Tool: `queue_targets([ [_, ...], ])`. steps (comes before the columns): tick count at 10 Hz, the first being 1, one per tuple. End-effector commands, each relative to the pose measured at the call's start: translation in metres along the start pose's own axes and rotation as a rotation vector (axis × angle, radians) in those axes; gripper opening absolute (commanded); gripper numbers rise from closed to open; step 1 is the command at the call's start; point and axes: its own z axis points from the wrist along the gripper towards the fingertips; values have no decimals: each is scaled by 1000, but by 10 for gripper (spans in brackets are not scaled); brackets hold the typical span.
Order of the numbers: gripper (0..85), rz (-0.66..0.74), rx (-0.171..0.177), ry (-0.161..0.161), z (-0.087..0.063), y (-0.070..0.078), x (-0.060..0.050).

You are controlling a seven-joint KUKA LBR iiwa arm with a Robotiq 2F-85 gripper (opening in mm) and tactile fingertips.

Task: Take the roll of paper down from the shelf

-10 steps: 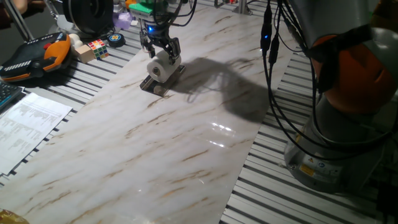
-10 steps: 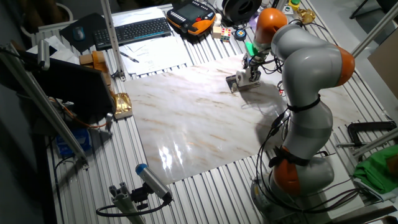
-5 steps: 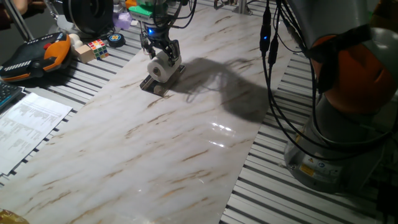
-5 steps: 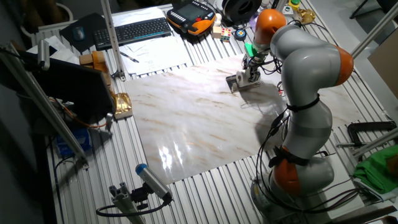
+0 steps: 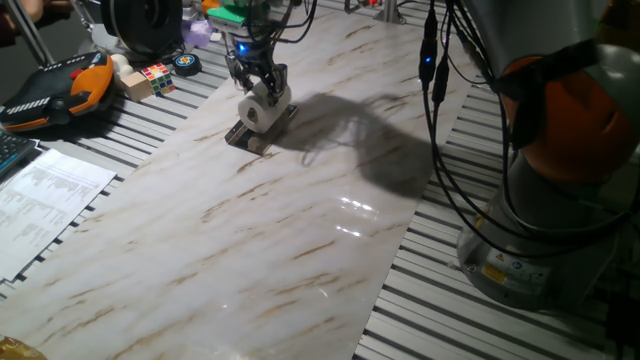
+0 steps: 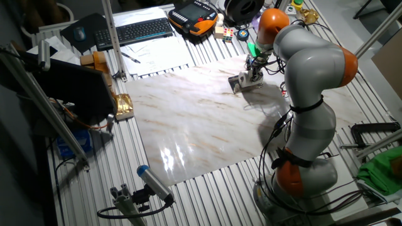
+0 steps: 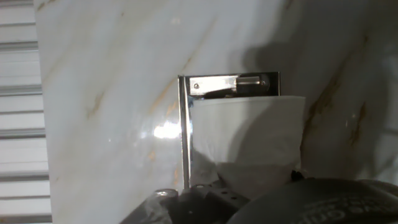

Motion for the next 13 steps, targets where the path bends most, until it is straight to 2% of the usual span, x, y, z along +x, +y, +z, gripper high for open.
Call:
queue_targets([
  [1,230,-5,-2,-2,-2,0,1],
  [3,60,-11,-2,-4,-6,0,1],
  [4,13,-13,-5,-5,-8,-1,1],
  [7,7,-4,-7,-8,-13,-1,4],
  [13,7,22,2,-8,-16,2,24],
])
